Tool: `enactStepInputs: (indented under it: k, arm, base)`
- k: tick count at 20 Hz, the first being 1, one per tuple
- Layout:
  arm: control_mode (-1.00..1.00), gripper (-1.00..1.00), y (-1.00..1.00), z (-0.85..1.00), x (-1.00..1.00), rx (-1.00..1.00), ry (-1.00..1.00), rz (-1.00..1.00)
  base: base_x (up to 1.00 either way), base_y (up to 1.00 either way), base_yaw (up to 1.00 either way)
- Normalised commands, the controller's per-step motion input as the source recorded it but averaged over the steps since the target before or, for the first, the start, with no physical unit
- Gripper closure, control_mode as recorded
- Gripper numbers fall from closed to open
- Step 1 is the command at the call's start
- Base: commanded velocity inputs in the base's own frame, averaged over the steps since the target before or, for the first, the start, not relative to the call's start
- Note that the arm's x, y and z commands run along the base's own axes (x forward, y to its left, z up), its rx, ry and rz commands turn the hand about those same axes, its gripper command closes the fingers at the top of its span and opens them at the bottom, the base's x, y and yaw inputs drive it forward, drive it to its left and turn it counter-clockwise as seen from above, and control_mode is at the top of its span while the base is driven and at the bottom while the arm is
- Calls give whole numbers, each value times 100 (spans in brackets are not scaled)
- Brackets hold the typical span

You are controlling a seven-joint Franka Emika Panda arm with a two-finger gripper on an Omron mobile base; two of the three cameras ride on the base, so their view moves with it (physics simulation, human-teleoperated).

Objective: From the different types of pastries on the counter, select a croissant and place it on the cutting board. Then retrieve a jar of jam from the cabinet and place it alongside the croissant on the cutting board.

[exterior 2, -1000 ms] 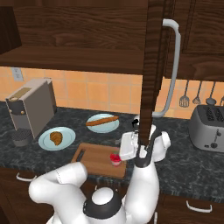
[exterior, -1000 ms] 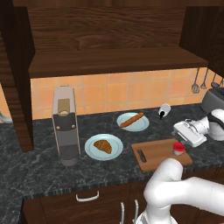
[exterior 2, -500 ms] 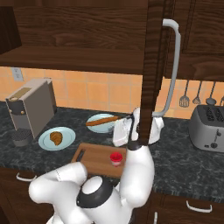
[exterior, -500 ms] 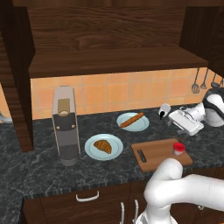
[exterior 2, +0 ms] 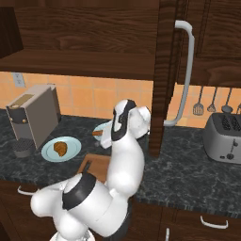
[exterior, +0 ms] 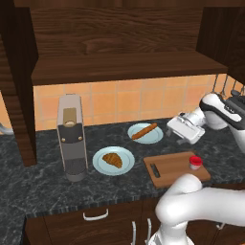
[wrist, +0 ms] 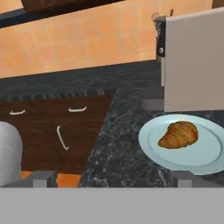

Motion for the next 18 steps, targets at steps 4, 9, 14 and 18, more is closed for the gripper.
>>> enactStepInputs:
  k: [4, 9, 14, 18]
  arm:
    - [-100, -100, 74, 26, -31, -18, -12, 0]
    - [-100, -100, 69, 2, -38, -17, -21, -11]
    - [-100, -100, 94, 18, -4, -21, -6, -2]
    - [-100, -100, 89, 9, 22, -18, 6, 0]
  base:
    - [0, 0, 0]
    - [0, 0, 0]
    - [0, 0, 0]
    - [0, 0, 0]
